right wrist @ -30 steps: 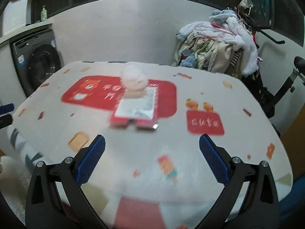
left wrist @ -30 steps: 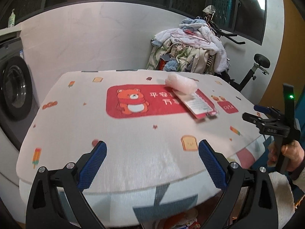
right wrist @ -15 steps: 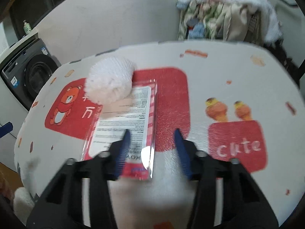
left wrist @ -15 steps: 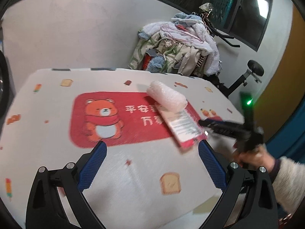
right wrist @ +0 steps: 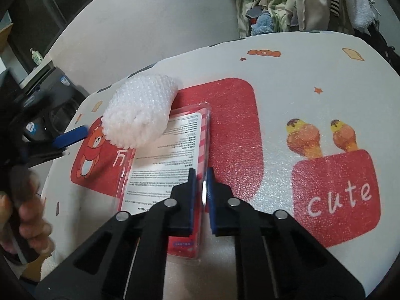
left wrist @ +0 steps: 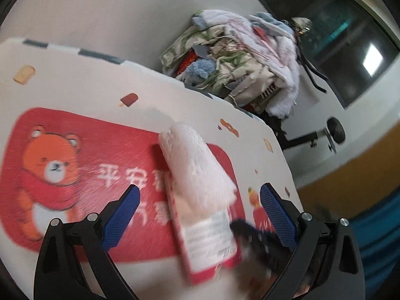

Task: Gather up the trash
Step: 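Grasp the pink card package with the right tool while the left tool grasps the white foam sleeve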

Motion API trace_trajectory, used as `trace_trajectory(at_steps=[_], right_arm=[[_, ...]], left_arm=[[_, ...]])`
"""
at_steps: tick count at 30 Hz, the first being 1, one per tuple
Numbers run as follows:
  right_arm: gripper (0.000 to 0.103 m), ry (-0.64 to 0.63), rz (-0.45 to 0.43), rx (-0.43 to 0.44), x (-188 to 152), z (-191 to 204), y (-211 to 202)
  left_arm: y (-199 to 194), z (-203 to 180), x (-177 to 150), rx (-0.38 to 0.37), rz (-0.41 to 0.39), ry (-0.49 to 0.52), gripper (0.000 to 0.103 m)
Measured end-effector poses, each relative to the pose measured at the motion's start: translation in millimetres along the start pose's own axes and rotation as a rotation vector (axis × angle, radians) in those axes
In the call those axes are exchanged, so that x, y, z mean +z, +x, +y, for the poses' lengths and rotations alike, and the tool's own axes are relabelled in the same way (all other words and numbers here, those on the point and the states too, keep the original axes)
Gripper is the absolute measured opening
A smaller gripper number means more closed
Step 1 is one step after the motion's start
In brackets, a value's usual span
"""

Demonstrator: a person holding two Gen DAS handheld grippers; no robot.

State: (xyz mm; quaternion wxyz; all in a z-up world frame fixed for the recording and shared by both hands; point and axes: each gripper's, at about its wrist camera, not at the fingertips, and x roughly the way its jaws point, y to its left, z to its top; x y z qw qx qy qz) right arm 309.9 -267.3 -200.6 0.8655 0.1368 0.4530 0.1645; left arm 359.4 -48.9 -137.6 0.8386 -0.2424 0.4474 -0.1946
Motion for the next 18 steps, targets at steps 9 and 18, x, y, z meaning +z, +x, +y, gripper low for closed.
trace_trajectory(at_steps=[9, 18], right_arm=[[0.009, -0.079, -0.055, -0.037, -13.0, 16.6, -30.6], [0.008, -0.164, -0.152, -0.104, -25.5, 38.0, -79.2]], left_arm=[[37.0, -0.9, -1.3, 0.018, 0.081, -0.028, 0.044], [-49.5, -22.7, -29.2, 0.055, -0.005, 0.224, 0.033]])
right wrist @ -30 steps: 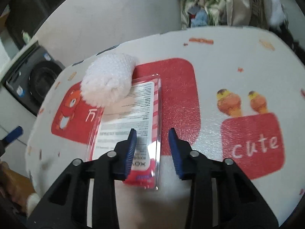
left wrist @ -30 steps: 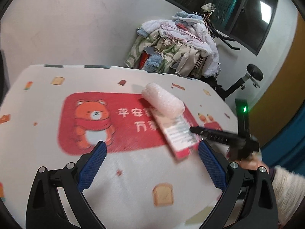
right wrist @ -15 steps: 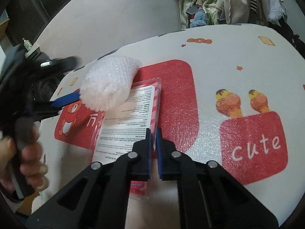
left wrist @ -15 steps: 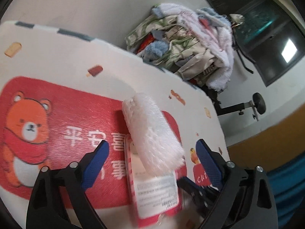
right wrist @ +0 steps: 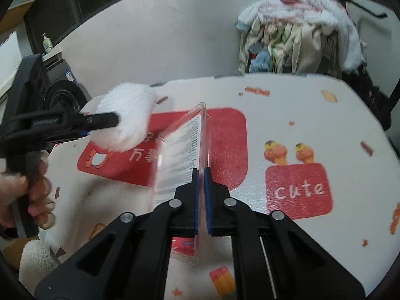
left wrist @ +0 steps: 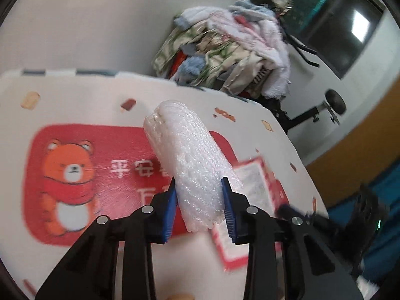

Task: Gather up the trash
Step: 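Grasp the pink card package with the right tool while the left tool grasps the white foam sleeve, then carry the card package and foam sleeve over the brown bin with both tools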

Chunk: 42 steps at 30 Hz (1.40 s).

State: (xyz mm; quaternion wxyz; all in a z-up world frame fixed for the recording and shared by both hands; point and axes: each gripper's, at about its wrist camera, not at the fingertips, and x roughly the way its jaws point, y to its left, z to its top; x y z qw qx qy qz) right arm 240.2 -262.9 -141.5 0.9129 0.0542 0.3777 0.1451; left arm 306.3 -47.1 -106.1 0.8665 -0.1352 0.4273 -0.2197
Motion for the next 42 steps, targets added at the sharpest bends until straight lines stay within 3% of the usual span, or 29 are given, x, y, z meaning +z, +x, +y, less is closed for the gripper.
trace_trajectory(at_steps=[10, 20, 26, 34, 42], right_arm=[[0.008, -0.109, -0.064, -0.025, -10.2, 38.0, -63.8], [0.008, -0.158, -0.082, -0.018, -44.8, 76.4, -122.1], [0.008, -0.177, -0.068, -0.01, -80.7, 90.5, -152.7], [0.008, -0.196, -0.024, 0.006, -138.9, 110.5, -185.6], [0.008, -0.257, 0.102, 0.043, -194.0, 129.0, -191.9]], left_arm=[[-108.8, -18.6, -77.1, 0.053, -0.09, 0.161, 0.033], [-177.5, -14.2, -149.5, 0.011, -0.116, 0.084, 0.033], [-206.9, -11.6, -194.7, -0.002, -0.117, 0.051, 0.033], [-227.3, -17.7, -240.9, 0.015, -0.111, 0.083, 0.033], [-229.1, -23.3, -269.7, 0.015, -0.1, 0.112, 0.033]])
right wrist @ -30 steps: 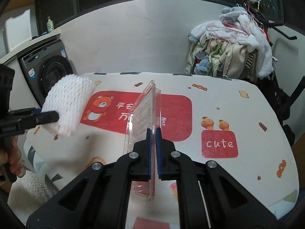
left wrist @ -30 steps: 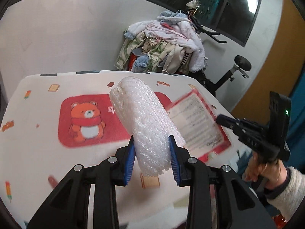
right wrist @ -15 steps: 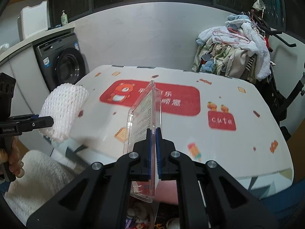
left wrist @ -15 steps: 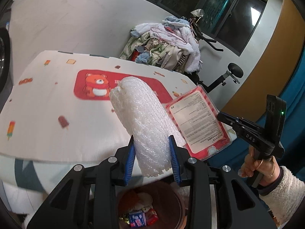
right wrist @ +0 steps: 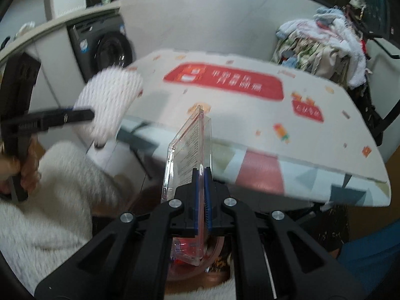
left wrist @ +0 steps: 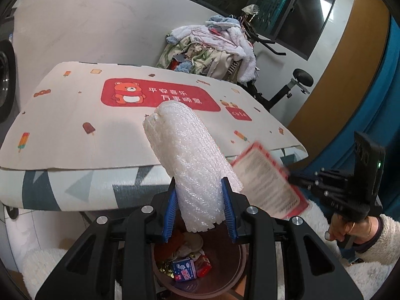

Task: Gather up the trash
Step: 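Carry the card package and foam sleeve over the brown bin with both tools, then open the right tool to drop the card package while the left tool drops the foam sleeve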

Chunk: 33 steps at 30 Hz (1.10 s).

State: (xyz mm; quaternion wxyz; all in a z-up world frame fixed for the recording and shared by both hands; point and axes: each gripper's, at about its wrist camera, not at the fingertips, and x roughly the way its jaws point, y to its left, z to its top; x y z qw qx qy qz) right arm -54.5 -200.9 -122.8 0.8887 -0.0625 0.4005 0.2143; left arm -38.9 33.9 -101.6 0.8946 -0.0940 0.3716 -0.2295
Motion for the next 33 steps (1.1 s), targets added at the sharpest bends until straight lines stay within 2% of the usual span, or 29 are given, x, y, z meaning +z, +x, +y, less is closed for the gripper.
trace_trajectory(at_steps=[5, 10, 18, 20, 23, 25, 29, 31, 33], right_arm=[[0.008, 0.011, 0.105, 0.027, -21.1, 3.0, 25.4], [0.008, 0.056, 0.209, 0.034, -26.8, -3.7, 59.4], [0.011, 0.091, 0.293, 0.044, -31.6, -10.0, 97.9], [0.016, 0.105, 0.291, 0.035, -31.2, -13.1, 101.6], [0.032, 0.129, 0.268, 0.03, -27.8, -19.4, 100.8], [0.053, 0.141, 0.24, 0.023, -24.4, -23.3, 96.8], [0.069, 0.146, 0.171, -0.005, -15.9, -32.3, 87.7], [0.082, 0.127, 0.129, -0.033, -11.7, -35.8, 82.6], [0.086, 0.076, 0.07, -0.08, -8.7, -36.2, 76.0]], left_arm=[[5.8, -0.9, -3.6, 0.001, 0.014, 0.014, 0.033], [11.5, -3.3, -7.0, 0.006, 0.023, 0.032, 0.033], [23.2, -2.3, -15.4, 0.017, 0.046, 0.061, 0.034], [25.8, -2.3, -17.9, 0.02, 0.05, 0.074, 0.034], [29.2, -5.6, -21.4, 0.032, 0.057, 0.116, 0.034], [30.2, -8.7, -22.8, 0.036, 0.052, 0.158, 0.034], [33.1, -11.5, -25.8, 0.033, 0.047, 0.211, 0.034], [36.4, -11.3, -27.3, 0.021, 0.046, 0.217, 0.034], [40.4, -11.2, -29.7, 0.011, 0.044, 0.223, 0.034]])
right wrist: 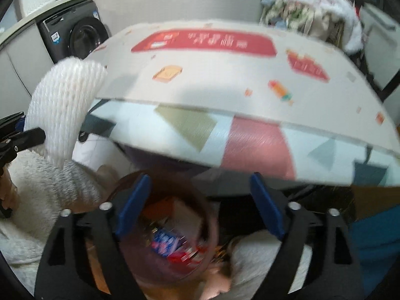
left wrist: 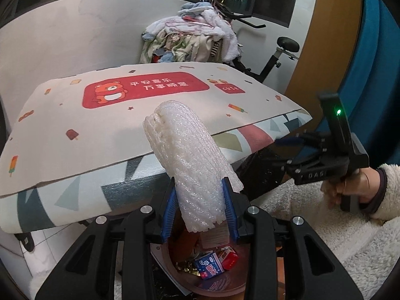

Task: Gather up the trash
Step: 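Open the right tool to drop the card package while the left tool drops the foam sleeve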

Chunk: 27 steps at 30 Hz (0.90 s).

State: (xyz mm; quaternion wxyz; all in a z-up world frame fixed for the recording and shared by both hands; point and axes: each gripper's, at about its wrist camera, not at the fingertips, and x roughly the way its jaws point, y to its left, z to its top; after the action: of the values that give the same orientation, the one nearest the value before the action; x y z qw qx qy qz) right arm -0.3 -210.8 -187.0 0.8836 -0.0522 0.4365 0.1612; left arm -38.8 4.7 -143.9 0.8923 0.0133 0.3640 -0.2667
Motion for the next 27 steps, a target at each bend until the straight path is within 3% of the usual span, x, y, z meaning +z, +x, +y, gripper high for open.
trace_trajectory(at_steps=[4, 7, 10, 15, 17, 19, 21, 24, 27], right_arm=[[0.093, -0.034, -0.076, -0.025, -5.9, -1.7, -4.1], [0.093, -0.031, -0.078, -0.053, -14.5, -1.1, 3.1], [0.097, -0.039, -0.121, -0.099, -13.7, 3.5, -0.6], [0.097, -0.031, -0.144, -0.078, -13.5, 3.7, -5.3], [0.097, -0.029, -0.141, -0.084, -12.8, 2.8, -3.4], [0.097, -0.031, -0.136, -0.083, -13.5, 2.5, -2.5], [0.097, -0.032, -0.135, -0.082, -15.6, 3.5, -3.1], [0.097, -0.028, -0.131, -0.086, -17.4, 1.9, -2.9], [0.097, -0.023, -0.132, -0.086, -18.2, 0.9, -3.6]], left_arm=[[9.8, -3.2, -7.8, -0.024, 0.019, 0.011, 0.035], [18.2, -11.2, -12.4, -0.033, 0.051, 0.045, 0.035], [28.7, -21.8, -19.7, -0.049, 0.106, 0.1, 0.036], [49.1, -30.4, -30.1, -0.047, 0.204, 0.145, 0.036], [54.1, -31.3, -31.5, -0.048, 0.225, 0.145, 0.041], [60.0, -31.1, -33.1, -0.036, 0.249, 0.145, 0.066], [63.9, -29.5, -33.5, -0.011, 0.256, 0.141, 0.082], [63.7, -22.5, -30.8, 0.014, 0.245, 0.109, 0.092], [58.2, -13.6, -26.8, 0.053, 0.215, 0.066, 0.093]])
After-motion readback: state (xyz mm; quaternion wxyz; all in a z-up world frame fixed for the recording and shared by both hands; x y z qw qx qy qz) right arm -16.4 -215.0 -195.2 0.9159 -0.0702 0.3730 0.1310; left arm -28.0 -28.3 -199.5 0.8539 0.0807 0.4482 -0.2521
